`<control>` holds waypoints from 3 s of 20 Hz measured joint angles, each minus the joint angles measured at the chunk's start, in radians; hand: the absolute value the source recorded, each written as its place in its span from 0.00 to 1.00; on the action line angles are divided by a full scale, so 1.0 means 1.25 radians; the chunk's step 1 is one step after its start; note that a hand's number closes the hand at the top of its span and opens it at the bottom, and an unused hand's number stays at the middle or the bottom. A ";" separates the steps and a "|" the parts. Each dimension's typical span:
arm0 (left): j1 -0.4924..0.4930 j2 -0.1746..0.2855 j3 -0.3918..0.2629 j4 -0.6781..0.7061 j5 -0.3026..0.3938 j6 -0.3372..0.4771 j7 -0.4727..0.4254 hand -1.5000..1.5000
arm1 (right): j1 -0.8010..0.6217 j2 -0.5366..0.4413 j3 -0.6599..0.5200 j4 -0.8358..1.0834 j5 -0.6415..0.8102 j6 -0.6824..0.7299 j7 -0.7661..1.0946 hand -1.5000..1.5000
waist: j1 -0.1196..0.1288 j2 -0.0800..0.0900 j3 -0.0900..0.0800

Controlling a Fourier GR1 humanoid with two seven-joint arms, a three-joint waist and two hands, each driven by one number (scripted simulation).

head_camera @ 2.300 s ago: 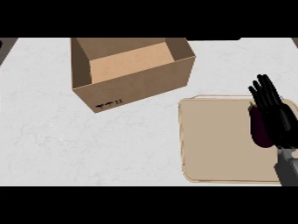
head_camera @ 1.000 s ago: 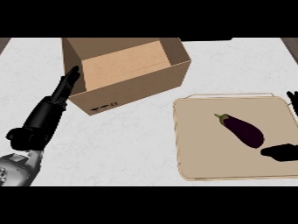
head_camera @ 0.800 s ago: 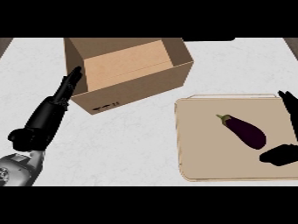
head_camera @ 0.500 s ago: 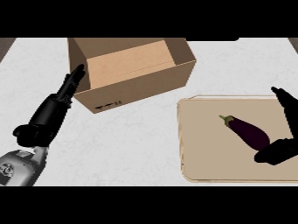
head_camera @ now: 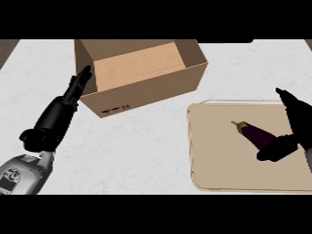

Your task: Pick the eggplant from the tray and place it in the cardboard box

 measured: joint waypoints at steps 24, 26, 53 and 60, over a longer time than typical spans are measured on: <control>0.004 -0.035 0.049 0.002 -0.029 -0.057 0.008 0.50 | 0.009 0.097 -0.020 0.198 0.087 0.019 -0.075 0.00 | -0.002 -0.001 0.001; 0.011 -0.036 0.050 -0.003 -0.033 -0.064 0.002 0.50 | 0.007 0.103 -0.023 0.208 0.087 0.027 -0.078 0.00 | -0.002 -0.001 0.001; 0.018 -0.087 0.085 -0.010 -0.085 -0.090 0.018 0.50 | 0.009 0.151 -0.038 0.363 0.189 0.032 -0.197 1.00 | -0.002 -0.010 -0.010; 0.003 -0.102 0.058 -0.024 -0.076 -0.125 0.016 0.50 | -0.120 0.275 0.178 0.251 0.291 0.076 -0.327 1.00 | 0.053 0.003 -0.010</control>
